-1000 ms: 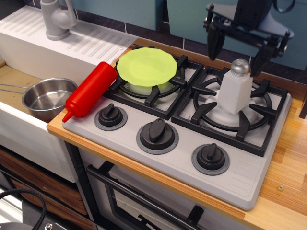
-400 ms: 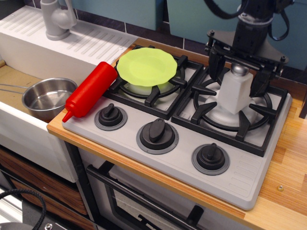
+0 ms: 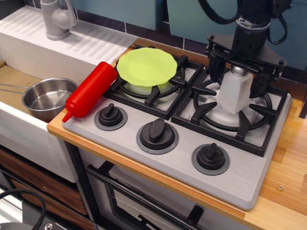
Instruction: Put saltcontainer on plate and ketchupbottle in pot or pan in sink
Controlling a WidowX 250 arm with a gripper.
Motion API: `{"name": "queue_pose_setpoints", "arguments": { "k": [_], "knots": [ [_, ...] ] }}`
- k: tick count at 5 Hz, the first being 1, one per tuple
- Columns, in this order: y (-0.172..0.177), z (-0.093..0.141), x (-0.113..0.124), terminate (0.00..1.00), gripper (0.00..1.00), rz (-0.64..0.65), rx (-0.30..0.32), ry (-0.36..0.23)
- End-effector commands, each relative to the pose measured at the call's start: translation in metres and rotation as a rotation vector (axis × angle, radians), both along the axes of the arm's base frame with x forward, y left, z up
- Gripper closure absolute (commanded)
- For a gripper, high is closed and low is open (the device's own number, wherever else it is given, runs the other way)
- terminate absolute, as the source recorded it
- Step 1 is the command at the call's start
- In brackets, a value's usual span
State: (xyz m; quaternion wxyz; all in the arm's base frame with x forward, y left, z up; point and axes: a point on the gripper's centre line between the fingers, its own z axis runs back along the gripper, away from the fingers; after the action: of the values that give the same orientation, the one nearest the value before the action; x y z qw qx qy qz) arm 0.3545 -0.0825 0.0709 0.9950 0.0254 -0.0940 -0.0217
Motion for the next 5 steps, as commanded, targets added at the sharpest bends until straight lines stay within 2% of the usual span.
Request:
{"name": "queue_pose_setpoints", "arguments": {
  "k": [1, 2, 5],
  "knots": [
    [0.002, 0.016, 0.004, 0.00, 1.00, -0.007, -0.021, -0.022],
    [0.001, 0.020, 0.004, 0.00, 1.00, -0.006, -0.026, -0.012],
    [-0.002, 0.057, -0.014, 0.00, 1.00, 0.008, -0.027, 0.062]
  ]
}}
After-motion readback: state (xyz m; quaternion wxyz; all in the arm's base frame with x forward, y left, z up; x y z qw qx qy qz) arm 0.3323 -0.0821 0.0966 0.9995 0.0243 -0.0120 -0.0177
